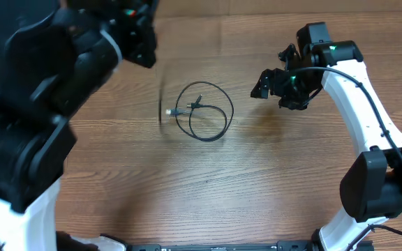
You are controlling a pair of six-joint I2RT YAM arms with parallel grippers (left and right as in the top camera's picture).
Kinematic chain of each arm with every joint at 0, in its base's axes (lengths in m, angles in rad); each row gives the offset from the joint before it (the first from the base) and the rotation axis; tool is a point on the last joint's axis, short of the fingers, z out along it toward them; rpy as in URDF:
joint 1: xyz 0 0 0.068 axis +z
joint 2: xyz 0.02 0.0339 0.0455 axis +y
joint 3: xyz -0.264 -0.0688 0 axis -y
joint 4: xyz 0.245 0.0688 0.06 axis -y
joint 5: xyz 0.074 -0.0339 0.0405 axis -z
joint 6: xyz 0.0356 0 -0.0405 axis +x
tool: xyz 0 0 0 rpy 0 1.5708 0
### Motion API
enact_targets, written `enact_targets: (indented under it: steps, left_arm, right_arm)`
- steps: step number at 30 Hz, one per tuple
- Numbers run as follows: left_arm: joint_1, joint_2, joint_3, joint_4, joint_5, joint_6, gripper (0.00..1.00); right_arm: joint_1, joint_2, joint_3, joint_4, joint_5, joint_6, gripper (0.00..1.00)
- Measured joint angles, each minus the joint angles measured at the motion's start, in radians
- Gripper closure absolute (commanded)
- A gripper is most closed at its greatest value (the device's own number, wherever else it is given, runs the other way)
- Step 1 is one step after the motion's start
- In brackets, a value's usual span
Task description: Untangle cables
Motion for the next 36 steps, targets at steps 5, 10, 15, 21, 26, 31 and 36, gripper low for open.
enact_targets:
  steps: [5,10,15,21,26,31,36]
  left_arm:
    - [0.0,-0.026,0.002,-0.033,-0.283,0.001,0.91]
    - [0.0,-0.005,0.003,-0.131,-0.499,0.004,0.78]
    - [0.0,0.065,0.004,-0.282,-0.444,0.01,0.52]
    - [0.0,0.241,0.005,-0.462,-0.234,0.016,0.43]
    - [0.0,0.408,0.004,-0.605,-0.119,0.016,0.42]
    - [0.0,0.523,-0.056,-0.615,-0.016,0.018,0.46]
    - [0.0,0.571,-0.206,-0.613,0.026,0.02,0.51]
  right_arm:
    - [-0.003,0.0,0.0,-0.022,0.027,0.015,0.16]
    - [-0.005,0.0,0.0,-0.034,0.037,0.019,0.16]
    - [-0.005,0.0,0.0,-0.05,0.042,0.019,0.16]
    - [-0.005,0.0,0.0,-0.066,0.058,0.02,0.16]
    - [-0.005,0.0,0.0,-0.077,0.081,0.019,0.17]
    - [-0.005,0.0,0.0,-0.077,0.087,0.019,0.16]
    - [-0.005,0.0,0.0,-0.089,0.093,0.019,0.17]
